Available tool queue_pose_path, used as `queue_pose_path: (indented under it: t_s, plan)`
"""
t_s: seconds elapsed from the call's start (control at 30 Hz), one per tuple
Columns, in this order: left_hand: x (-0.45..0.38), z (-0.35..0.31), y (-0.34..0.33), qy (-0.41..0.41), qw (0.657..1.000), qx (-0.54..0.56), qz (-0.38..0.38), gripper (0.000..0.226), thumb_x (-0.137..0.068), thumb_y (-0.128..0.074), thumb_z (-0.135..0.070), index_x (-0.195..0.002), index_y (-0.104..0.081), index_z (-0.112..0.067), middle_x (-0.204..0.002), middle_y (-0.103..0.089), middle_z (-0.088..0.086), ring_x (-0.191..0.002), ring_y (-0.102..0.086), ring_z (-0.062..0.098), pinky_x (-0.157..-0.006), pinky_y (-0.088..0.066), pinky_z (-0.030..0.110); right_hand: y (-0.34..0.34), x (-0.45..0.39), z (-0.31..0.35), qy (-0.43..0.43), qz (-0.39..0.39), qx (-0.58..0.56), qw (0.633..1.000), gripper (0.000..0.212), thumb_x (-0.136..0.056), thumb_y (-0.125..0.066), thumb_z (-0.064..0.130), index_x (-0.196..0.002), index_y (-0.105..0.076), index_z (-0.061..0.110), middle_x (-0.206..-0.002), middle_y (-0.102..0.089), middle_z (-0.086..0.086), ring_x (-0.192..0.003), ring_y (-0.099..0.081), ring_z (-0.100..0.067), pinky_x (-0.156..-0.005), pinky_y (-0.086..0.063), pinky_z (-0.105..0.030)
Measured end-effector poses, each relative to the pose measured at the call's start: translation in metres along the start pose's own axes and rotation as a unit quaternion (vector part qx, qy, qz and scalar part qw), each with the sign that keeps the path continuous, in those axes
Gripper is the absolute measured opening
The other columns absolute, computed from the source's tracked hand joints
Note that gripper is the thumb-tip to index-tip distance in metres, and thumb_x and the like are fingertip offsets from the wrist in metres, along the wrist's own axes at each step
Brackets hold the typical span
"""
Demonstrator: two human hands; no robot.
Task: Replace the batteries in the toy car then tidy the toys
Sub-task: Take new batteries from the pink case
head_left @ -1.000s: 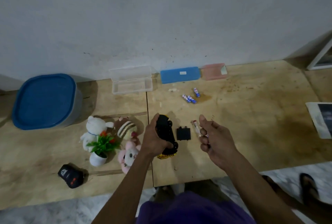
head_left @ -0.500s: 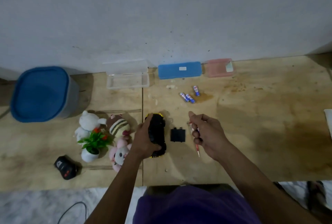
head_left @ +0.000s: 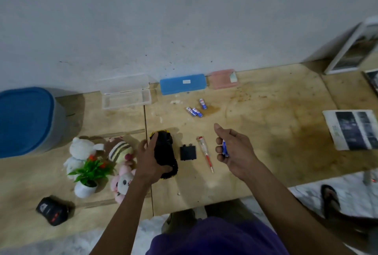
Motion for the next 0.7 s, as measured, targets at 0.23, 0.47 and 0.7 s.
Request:
queue_pose_path:
  t_s: [0.23,0.47,0.7]
  plan:
    - [0.004,-0.066,0.015,-0.083,0.985,0.006,-0.153,0.088,-0.077,-0.083,-0.012,-0.152,-0.039,-0.020,-0.155,-0.031,0.018,-0.141,-0.032,0.038,-0.112,-0.036,0.050,0.047,-0.019,0.034,0.049,-0.052,0.000,0.997,0.030,-0.087,-0.077,0.034,-0.071,-0.055,0.021,-0.057,-0.048,0.003,-0.044,-0.038,-0.011,-0.043,-0.031,-0.023]
    - [-0.064,-0.178,-0.017,-0.159,0.970,-0.012,-0.181,0.060,-0.084,-0.077,-0.015,-0.140,-0.054,-0.010,-0.131,-0.060,0.015,-0.122,-0.053,0.037,-0.099,-0.045,0.043,0.075,-0.096,0.087,0.069,-0.074,0.037,0.994,0.014,-0.090,-0.075,0.025,-0.093,-0.070,0.012,-0.059,-0.045,-0.003,-0.041,-0.038,-0.013,-0.042,-0.030,-0.022]
    - [-0.160,-0.252,-0.060,-0.130,0.962,-0.183,-0.154,0.053,-0.092,-0.065,-0.029,-0.143,-0.052,-0.019,-0.130,-0.061,0.009,-0.126,-0.048,0.036,-0.099,-0.038,0.049,0.074,-0.199,0.110,0.013,-0.072,0.094,0.993,0.008,-0.090,-0.072,0.025,-0.085,-0.073,0.019,-0.062,-0.058,-0.002,-0.044,-0.049,-0.016,-0.042,-0.032,-0.023]
Point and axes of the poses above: each hand's wrist, its own x-axis away from the middle knuckle, its own y-axis out of the back of the hand, z = x × y, the point moved 8 cm from there along -x, towards the middle knuckle
